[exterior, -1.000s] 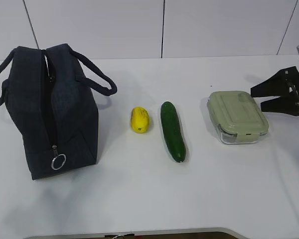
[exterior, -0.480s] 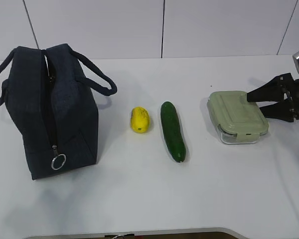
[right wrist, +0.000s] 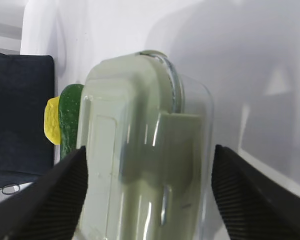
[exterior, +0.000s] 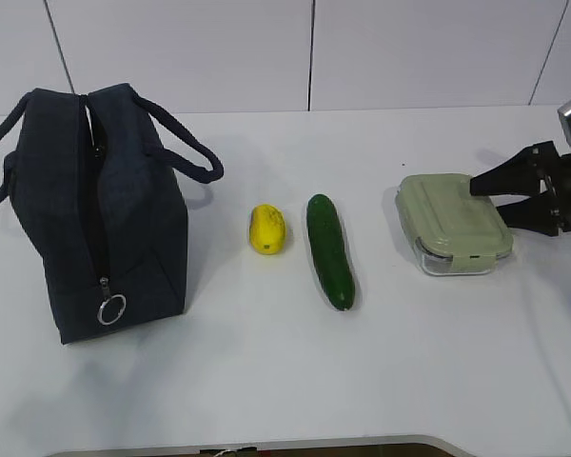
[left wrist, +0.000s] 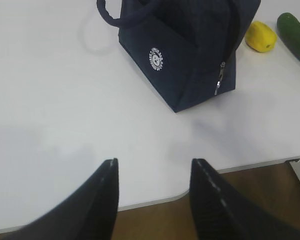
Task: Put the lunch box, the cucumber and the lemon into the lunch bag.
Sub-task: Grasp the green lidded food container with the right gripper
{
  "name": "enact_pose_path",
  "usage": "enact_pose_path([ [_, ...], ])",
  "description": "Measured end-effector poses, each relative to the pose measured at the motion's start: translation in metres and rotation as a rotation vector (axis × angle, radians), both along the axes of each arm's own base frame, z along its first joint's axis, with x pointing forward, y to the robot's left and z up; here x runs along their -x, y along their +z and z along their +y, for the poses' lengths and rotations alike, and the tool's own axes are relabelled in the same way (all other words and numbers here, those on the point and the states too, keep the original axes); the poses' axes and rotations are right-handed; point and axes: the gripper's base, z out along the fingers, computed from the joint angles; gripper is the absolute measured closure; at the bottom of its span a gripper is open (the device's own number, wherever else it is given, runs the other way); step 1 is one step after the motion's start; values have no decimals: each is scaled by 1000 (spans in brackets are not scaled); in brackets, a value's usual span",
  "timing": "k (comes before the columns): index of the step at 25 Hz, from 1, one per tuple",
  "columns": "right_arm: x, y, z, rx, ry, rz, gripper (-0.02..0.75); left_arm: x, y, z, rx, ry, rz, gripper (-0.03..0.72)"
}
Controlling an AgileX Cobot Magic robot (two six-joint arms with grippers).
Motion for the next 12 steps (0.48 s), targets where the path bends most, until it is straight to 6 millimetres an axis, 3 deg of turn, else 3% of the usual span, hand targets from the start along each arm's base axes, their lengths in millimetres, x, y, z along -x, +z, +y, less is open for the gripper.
enact_pose_path([
  [12, -1, -5, 0, -33, -30, 34, 146, 0, 0, 0, 0, 0, 0, 356],
])
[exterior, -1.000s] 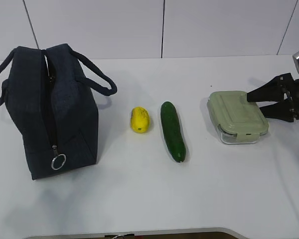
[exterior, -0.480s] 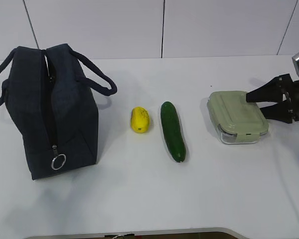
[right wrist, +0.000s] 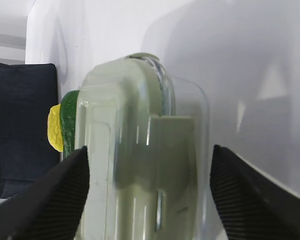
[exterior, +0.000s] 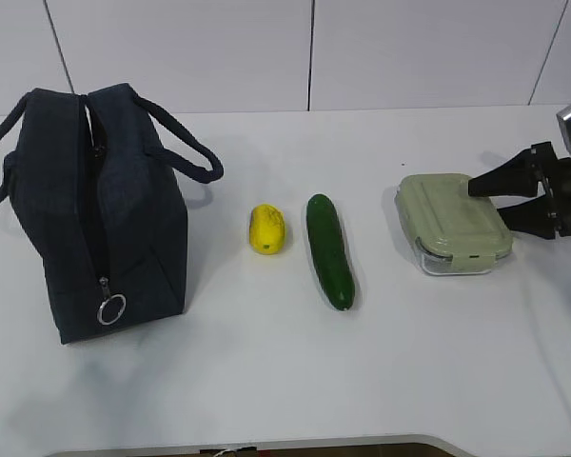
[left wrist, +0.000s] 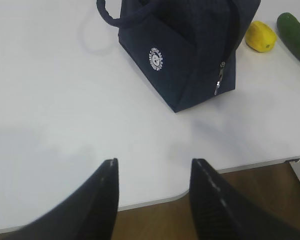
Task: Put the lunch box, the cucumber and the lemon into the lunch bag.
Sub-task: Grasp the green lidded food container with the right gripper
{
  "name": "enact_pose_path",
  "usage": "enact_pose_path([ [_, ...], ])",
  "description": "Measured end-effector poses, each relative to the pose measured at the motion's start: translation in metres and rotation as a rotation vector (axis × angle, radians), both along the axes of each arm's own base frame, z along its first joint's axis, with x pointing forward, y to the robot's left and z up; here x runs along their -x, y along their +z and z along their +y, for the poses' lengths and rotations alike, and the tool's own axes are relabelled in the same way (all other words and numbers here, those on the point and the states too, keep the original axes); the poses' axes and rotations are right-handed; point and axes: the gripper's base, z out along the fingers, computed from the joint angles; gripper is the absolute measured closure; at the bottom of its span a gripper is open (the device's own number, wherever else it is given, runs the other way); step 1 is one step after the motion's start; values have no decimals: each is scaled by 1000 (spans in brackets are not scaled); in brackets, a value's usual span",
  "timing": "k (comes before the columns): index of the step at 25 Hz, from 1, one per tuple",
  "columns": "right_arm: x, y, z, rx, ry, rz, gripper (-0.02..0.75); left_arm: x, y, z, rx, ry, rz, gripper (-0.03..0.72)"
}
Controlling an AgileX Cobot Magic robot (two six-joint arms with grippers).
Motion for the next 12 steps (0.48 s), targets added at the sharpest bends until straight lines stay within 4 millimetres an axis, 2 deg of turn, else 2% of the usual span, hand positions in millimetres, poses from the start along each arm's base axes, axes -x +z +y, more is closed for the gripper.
enact_pose_path([
  [12, -1, 0, 3, -10, -5, 15, 146, 0, 0, 0, 0, 0, 0, 356],
])
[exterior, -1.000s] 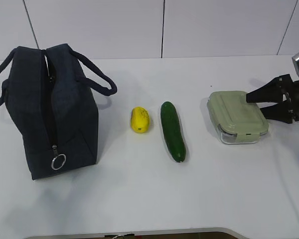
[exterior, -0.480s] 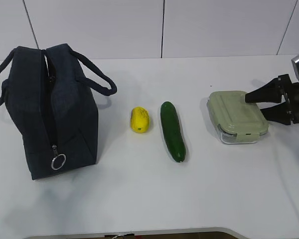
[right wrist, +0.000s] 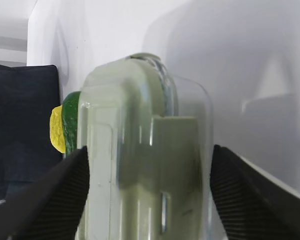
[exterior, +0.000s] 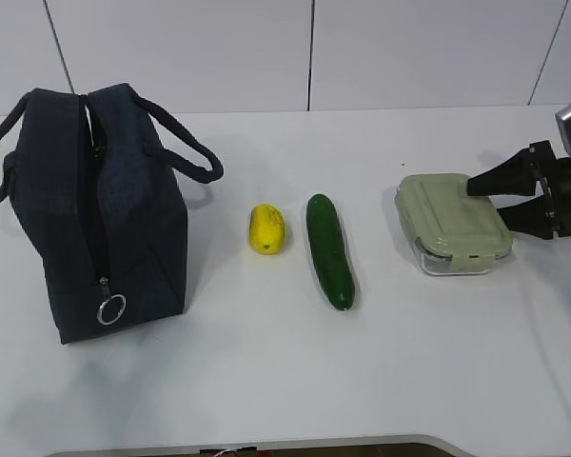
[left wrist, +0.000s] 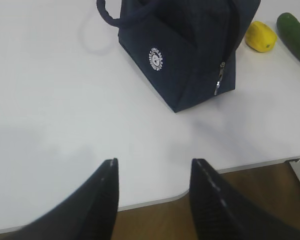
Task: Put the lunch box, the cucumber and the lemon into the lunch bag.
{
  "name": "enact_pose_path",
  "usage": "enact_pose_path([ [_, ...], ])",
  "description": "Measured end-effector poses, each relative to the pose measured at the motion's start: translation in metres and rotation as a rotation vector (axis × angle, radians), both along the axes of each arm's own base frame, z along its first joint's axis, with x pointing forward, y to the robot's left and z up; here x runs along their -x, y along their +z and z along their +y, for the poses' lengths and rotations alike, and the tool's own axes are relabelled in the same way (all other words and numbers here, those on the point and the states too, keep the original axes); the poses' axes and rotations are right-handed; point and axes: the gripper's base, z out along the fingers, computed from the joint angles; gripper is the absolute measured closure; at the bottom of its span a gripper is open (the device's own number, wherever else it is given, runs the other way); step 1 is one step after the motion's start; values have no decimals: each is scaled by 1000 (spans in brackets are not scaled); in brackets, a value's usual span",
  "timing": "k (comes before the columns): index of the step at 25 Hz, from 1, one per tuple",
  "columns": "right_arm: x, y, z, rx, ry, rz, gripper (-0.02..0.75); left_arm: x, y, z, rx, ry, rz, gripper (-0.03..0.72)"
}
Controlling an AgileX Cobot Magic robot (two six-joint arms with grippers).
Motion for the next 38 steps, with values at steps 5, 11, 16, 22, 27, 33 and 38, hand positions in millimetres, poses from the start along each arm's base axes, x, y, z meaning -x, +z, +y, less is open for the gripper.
enact_pose_path([
  [5, -1, 0, 5, -1, 8, 3, 146, 0, 0, 0, 0, 0, 0, 356],
  [11, 0, -1, 4, 6, 14, 9, 147, 0, 0, 0, 0, 0, 0, 356],
  [16, 2, -3, 4, 31, 37, 24, 147, 0, 0, 0, 0, 0, 0, 356],
  [22, 3, -4, 4, 41, 46, 31, 186, 0, 0, 0, 0, 0, 0, 356],
  [27, 3, -4, 4, 36, 46, 35, 267, 0, 0, 0, 0, 0, 0, 356],
  [33, 3, -3, 4, 28, 43, 39, 329, 0, 0, 0, 0, 0, 0, 356],
  [38, 3, -3, 4, 23, 37, 47, 361, 0, 0, 0, 0, 0, 0, 356],
])
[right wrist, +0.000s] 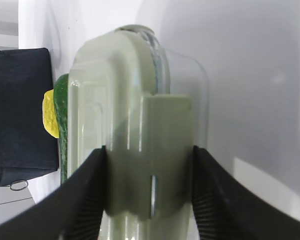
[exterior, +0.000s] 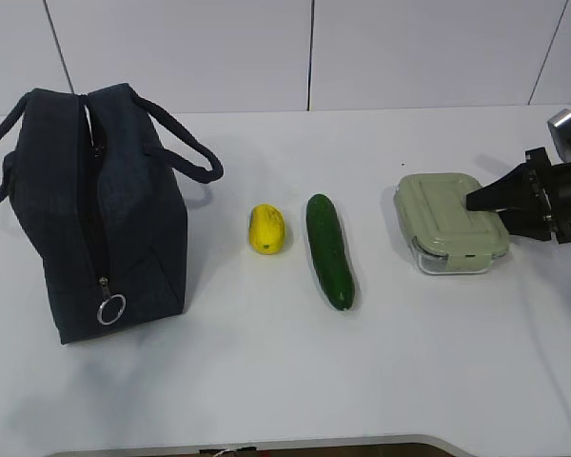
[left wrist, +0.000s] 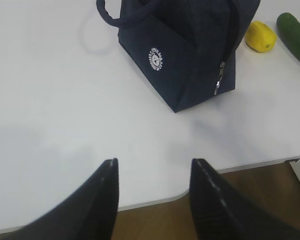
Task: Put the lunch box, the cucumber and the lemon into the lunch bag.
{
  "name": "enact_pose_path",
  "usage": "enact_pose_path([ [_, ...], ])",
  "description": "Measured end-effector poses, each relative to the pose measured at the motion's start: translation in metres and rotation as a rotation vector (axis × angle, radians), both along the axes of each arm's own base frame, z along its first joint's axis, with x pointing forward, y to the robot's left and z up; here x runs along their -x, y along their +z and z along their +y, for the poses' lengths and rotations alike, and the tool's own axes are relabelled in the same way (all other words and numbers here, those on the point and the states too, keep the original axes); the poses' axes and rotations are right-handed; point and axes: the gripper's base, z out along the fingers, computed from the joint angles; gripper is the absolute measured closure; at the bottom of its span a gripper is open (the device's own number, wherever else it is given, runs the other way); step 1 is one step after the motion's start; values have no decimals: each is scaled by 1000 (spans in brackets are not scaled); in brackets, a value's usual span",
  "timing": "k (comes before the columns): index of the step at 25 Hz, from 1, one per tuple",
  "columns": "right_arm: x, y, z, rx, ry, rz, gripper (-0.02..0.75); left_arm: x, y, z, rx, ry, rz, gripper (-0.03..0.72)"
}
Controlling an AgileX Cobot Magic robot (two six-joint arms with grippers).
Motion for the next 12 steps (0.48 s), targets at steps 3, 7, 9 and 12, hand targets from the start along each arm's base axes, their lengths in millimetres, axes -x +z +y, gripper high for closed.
enact_pose_path([
  [3, 0, 0, 0, -5, -5, 2, 362, 0, 0, 0, 0, 0, 0, 356],
  [7, -1, 1, 0, -15, -19, 16, 363, 0, 0, 0, 0, 0, 0, 356],
  [9, -1, 1, 0, -24, -30, 28, 363, 0, 0, 0, 0, 0, 0, 356],
  [12, -1, 1, 0, -33, -46, 47, 363, 0, 0, 0, 0, 0, 0, 356],
])
